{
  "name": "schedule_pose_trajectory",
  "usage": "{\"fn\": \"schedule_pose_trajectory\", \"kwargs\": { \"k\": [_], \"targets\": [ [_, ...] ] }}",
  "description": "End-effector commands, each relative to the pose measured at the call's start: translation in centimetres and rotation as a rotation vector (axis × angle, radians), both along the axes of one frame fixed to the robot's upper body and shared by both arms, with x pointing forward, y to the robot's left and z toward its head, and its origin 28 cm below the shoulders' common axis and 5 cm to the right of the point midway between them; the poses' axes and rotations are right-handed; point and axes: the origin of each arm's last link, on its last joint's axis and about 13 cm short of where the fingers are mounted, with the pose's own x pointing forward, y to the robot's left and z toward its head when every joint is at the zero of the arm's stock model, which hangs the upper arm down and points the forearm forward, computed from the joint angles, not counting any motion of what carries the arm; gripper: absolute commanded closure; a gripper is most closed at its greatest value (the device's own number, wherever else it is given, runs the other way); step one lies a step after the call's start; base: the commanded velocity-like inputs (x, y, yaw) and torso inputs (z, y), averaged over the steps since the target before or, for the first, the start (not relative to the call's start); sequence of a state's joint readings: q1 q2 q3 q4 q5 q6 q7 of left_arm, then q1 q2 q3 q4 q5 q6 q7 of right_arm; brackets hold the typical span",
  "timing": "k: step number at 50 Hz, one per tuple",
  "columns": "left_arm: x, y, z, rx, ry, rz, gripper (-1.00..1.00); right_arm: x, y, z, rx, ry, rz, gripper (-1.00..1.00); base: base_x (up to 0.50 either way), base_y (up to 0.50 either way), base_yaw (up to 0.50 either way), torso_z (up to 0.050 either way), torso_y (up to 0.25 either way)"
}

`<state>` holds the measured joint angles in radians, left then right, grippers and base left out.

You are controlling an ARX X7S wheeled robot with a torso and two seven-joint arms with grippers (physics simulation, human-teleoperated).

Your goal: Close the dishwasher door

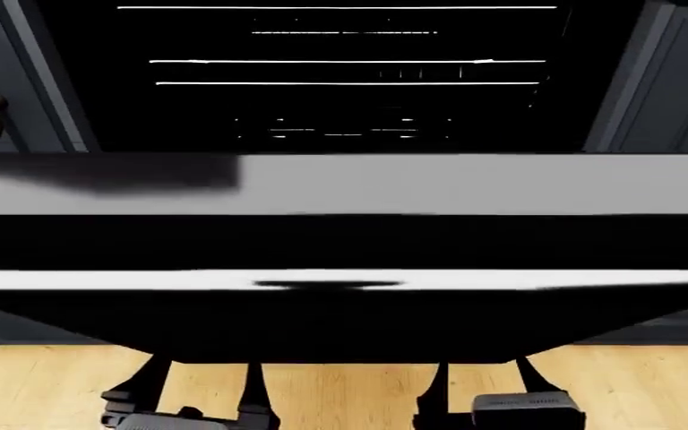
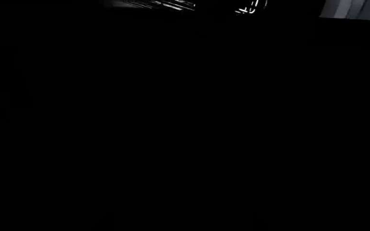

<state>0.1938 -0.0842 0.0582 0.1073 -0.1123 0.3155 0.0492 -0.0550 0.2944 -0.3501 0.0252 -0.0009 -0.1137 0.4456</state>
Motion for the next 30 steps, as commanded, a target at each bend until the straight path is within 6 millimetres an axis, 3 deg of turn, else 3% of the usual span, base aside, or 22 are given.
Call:
{"fn": "schedule_pose_trajectory", "kwargs": {
  "k": [1, 10, 21, 30],
  "targets": [
    [0.2, -0.2, 2.0, -0.008, -0.036, -0.006, -1.0, 0.8, -0.2, 2.7, -0.032, -0.033, -0.005, -1.0, 0.0, 0.0, 0.0, 0.0, 0.0],
    [0.8, -0.6, 3.8, -0.009, -0.063, -0.006, -1.0, 3.2, -0.2, 5.6, -0.039, -0.051, -0.006, -1.0, 0.0, 0.0, 0.0, 0.0, 0.0],
    [5.3, -2.0, 6.8, -0.029, -0.022, 0.018, -1.0, 6.4, -0.8, 7.0, -0.032, -0.039, -0.018, -1.0, 0.0, 0.0, 0.0, 0.0, 0.0],
    [7.1, -2.8, 7.8, -0.028, -0.014, 0.019, -1.0, 8.1, -1.5, 8.4, -0.017, -0.044, -0.034, -1.0, 0.0, 0.0, 0.0, 0.0, 0.0]
  ]
}}
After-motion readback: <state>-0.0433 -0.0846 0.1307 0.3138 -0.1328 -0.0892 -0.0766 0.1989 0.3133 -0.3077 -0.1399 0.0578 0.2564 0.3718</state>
